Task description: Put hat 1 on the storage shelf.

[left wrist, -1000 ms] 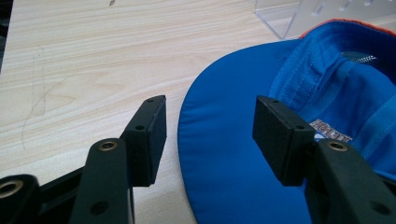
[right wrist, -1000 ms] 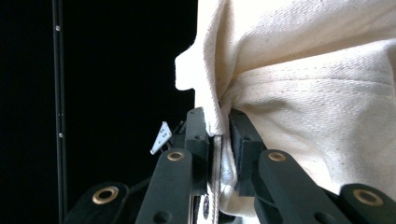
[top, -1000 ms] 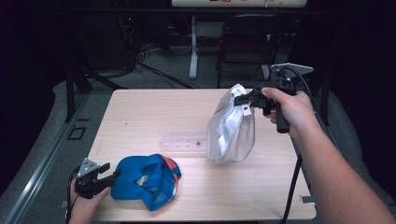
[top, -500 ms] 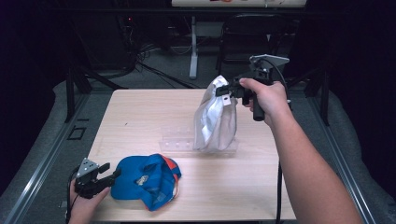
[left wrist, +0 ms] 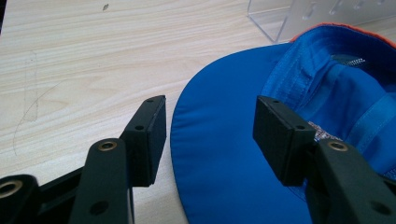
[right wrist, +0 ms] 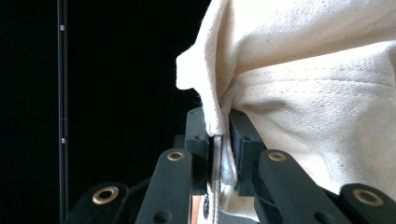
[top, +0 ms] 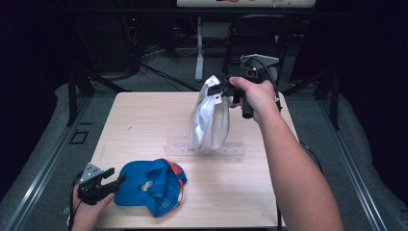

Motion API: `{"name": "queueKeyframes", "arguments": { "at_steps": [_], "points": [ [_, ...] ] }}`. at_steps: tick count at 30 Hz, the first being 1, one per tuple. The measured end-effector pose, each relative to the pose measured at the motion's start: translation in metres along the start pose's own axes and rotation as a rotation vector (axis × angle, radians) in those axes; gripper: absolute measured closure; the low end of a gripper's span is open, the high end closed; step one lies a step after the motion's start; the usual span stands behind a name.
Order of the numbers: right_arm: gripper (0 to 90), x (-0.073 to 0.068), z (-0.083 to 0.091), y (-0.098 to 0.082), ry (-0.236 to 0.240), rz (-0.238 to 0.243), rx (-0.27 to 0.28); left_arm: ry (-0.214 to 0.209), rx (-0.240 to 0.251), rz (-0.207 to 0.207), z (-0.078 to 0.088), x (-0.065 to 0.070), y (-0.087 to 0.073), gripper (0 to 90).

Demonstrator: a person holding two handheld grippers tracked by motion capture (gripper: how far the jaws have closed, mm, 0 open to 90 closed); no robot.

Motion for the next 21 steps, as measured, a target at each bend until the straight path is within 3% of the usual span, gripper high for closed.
{"name": "queueKeyframes", "arguments": {
  "at_steps": [21],
  "points": [
    [79.9,-0.005,-0.033,0.013,-0.020,-0.028,0.015,-0.009,0.014,0.001,-0.002,0.002,0.002,44.7]
  ]
}}
Point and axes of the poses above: each handheld gripper's, and its own axes: z roughly backward along the jaws, y roughly out of its top, x roughly to its right, the point moved 9 cm from there along -z, roughly forward along the jaws, and after that the axes turned 5 degrees about -z, right-handed, at the moved point
